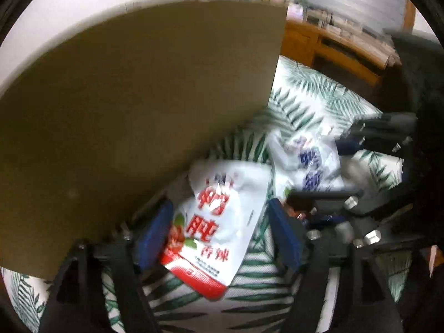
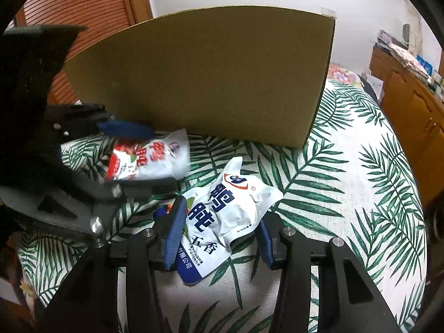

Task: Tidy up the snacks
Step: 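Grasp a white duck pouch with the left gripper while the right grasps another, then lift both white duck pouches and carry them over the box, then open both grippers to drop the pouches into the box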

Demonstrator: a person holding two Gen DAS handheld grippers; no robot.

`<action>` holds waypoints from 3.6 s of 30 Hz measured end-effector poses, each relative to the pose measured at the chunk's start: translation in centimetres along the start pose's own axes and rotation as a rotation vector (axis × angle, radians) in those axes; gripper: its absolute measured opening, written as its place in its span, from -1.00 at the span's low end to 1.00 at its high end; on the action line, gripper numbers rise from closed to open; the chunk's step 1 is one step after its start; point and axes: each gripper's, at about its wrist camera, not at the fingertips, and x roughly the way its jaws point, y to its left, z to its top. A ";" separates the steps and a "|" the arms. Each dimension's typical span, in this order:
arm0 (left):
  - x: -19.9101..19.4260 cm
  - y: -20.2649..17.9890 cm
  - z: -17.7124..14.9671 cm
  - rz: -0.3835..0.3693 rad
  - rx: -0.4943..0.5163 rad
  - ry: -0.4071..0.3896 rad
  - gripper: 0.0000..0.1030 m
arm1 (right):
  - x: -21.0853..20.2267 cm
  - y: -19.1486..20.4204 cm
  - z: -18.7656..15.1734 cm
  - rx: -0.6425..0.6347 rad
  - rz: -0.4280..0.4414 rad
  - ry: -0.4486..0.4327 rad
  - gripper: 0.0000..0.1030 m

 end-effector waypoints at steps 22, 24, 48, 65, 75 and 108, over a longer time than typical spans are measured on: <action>-2.0 0.5 -1.8 0.006 -0.072 -0.009 -0.02 | 0.0 0.2 0.0 -0.004 -0.005 0.001 -0.09; -2.4 0.2 -2.2 0.022 -0.073 -0.019 -0.06 | 0.0 0.2 0.0 -0.004 -0.004 0.001 -0.09; -8.0 -1.0 -2.6 0.097 -0.112 -0.163 -0.07 | -2.4 0.4 -0.2 -0.014 0.034 -0.056 -0.30; -12.9 -0.6 -0.7 0.128 -0.140 -0.307 -0.06 | -8.4 1.2 2.0 -0.029 0.069 -0.204 -0.60; -16.0 2.0 2.1 0.183 -0.176 -0.418 -0.05 | -11.9 2.2 7.0 -0.111 0.059 -0.312 -0.60; -7.7 11.1 4.4 0.270 -0.338 -0.335 0.01 | -2.5 1.6 15.1 -0.159 0.015 -0.269 -0.59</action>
